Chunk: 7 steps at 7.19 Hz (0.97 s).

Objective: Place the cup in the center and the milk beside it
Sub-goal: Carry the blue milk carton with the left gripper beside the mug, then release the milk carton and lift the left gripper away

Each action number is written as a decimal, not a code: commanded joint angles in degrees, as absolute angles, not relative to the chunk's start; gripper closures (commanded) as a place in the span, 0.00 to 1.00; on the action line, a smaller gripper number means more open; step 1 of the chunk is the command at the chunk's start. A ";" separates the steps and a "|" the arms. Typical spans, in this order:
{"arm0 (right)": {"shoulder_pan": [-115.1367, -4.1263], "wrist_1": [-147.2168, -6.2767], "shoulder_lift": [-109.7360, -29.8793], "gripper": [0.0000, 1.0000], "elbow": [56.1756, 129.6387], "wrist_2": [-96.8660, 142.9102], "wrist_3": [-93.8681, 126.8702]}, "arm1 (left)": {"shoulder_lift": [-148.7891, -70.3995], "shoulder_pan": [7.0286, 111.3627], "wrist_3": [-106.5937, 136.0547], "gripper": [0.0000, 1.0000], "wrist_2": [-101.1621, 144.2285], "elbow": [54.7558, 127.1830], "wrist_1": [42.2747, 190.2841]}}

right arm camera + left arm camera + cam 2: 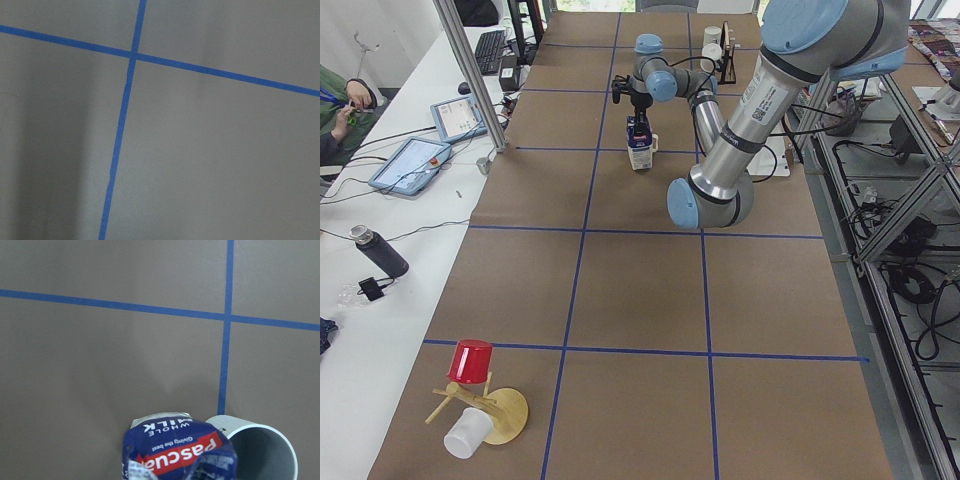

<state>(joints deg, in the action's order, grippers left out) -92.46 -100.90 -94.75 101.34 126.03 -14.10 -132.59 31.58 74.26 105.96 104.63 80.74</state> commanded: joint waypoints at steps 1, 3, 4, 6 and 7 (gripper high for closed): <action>-92.46 -100.90 -94.75 0.00 101.34 126.04 -14.06 | -132.45 31.64 73.92 0.01 105.38 104.76 80.86; -92.46 -100.90 -94.66 0.00 101.34 126.12 -14.06 | -132.10 32.77 73.57 0.01 105.56 107.65 79.55; -92.46 -100.90 -94.66 0.00 101.34 126.12 -14.06 | -131.23 33.74 73.48 0.01 105.82 110.28 78.06; -92.46 -100.90 -94.57 0.00 101.34 126.12 -14.15 | -131.13 37.42 64.93 0.01 106.87 115.81 70.18; -92.46 -100.99 -94.57 0.00 101.25 126.21 -14.06 | -128.70 41.27 54.86 0.01 111.40 117.67 67.53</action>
<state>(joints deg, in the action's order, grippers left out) -92.46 -100.92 -94.60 101.32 126.14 -14.10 -130.66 37.29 64.91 107.60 114.84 71.53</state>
